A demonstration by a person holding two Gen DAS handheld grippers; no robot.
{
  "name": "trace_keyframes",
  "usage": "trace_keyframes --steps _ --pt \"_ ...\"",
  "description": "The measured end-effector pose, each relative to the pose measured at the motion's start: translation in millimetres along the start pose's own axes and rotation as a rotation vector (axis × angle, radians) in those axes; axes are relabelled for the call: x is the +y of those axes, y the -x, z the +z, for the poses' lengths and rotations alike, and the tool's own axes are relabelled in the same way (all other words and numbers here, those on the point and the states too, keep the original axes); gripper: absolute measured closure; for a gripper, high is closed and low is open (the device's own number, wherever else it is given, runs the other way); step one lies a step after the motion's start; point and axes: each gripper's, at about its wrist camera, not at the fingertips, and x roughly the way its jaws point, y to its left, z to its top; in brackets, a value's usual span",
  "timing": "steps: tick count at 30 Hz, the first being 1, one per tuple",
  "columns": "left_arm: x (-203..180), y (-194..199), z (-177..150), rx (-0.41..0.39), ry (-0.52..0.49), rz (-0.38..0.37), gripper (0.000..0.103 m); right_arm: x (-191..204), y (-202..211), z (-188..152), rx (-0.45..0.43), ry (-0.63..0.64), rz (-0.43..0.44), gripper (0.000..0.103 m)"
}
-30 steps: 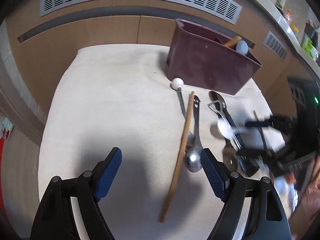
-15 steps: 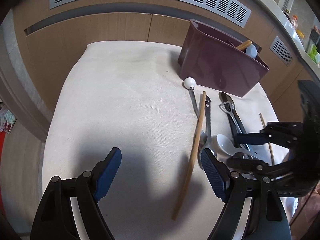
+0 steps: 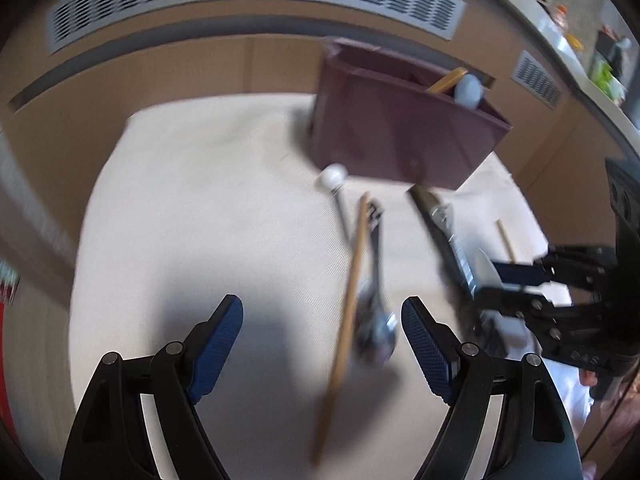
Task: Organize utensils
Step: 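Lower the right tool onto the white plastic spoon and grasp it, then grasp the white-ball-handled spoon with the left tool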
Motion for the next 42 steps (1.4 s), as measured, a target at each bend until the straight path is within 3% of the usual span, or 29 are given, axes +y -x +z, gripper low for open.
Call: trace_keyframes --steps 1,4,5,13,15,17,23,25,30,38,39,42 --pt "-3 -4 8 -0.004 -0.009 -0.006 0.024 -7 5 -1 -0.01 -0.032 -0.001 0.08" --pt "-11 -22 39 0.0 -0.032 -0.016 0.046 -23 16 -9 -0.032 -0.098 0.008 0.081" --pt "-13 -30 48 0.013 -0.034 -0.012 0.049 -24 17 -13 -0.042 -0.112 0.004 0.081" --pt "-12 -88 88 0.122 -0.007 0.12 0.053 -31 25 -28 -0.073 -0.155 0.006 0.081" --pt "-12 -92 90 0.114 -0.003 0.142 0.062 -33 27 -28 -0.085 -0.169 0.016 0.081" --pt "-14 -90 88 0.09 -0.012 0.144 0.081 -36 34 -32 -0.093 -0.184 0.025 0.081" --pt "-12 -44 61 -0.025 0.014 0.072 0.081 -33 36 -31 -0.103 -0.185 0.001 0.082" --pt "-12 -20 48 -0.082 0.02 0.072 0.081 -31 39 -31 -0.107 -0.181 -0.006 0.097" --pt "-14 40 20 -0.204 0.032 0.064 0.081 -25 49 -30 -0.135 -0.176 -0.028 0.099" --pt "-31 83 7 -0.273 -0.001 0.022 0.081 -16 53 -35 -0.113 -0.134 -0.06 0.099" --pt "-31 88 6 -0.279 -0.005 0.02 0.081 -17 48 -36 -0.096 -0.123 -0.062 0.096" --pt "-35 95 2 -0.295 -0.015 0.021 0.081 -20 31 -36 -0.061 -0.119 -0.08 0.063"
